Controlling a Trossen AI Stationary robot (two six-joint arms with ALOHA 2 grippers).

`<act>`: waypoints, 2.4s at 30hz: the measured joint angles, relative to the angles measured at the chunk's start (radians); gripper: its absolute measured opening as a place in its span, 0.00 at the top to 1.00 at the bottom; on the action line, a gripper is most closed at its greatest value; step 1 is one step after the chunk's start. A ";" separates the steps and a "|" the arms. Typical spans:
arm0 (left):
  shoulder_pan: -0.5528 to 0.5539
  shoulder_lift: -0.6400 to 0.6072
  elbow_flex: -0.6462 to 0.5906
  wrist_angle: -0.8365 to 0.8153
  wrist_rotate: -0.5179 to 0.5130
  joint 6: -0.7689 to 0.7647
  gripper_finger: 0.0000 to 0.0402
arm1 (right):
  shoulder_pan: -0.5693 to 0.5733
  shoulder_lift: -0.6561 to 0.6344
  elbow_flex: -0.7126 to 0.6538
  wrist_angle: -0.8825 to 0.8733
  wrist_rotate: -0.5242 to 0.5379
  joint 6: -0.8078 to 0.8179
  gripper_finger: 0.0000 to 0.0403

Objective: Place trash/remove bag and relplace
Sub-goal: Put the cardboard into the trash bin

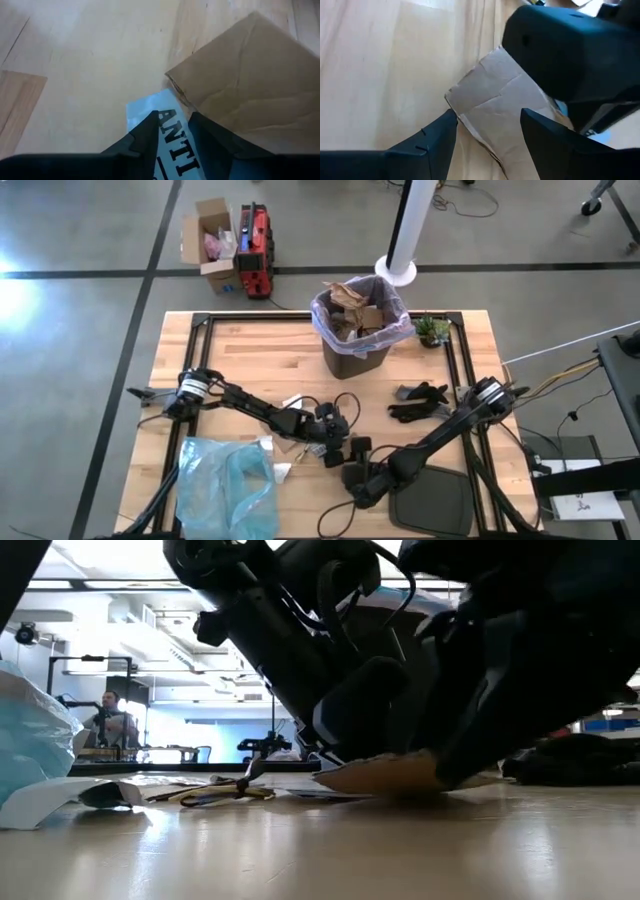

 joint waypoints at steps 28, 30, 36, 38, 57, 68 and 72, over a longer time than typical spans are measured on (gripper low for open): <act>-0.012 -0.085 0.006 -0.050 -0.005 0.067 0.74 | 0.019 0.031 -0.035 -0.027 -0.027 -0.081 0.49; -0.022 -0.083 -0.011 -0.034 -0.012 0.064 0.73 | 0.014 0.042 -0.037 -0.021 -0.011 -0.093 0.49; -0.043 -0.080 -0.111 0.066 -0.022 0.020 0.74 | -0.009 0.037 -0.043 -0.022 0.046 -0.114 0.49; -0.047 -0.079 -0.140 0.100 -0.021 0.011 0.75 | -0.015 0.034 -0.038 -0.033 0.049 -0.117 0.49; -0.050 -0.077 -0.173 0.182 0.003 -0.004 0.76 | -0.033 0.014 0.010 -0.020 0.101 -0.240 0.50; -0.053 -0.105 -0.173 0.204 0.060 0.003 0.80 | -0.049 0.000 0.048 -0.030 0.144 -0.246 0.64; -0.052 -0.111 -0.174 0.225 0.077 0.021 0.79 | -0.057 0.000 0.052 -0.029 0.110 -0.248 0.70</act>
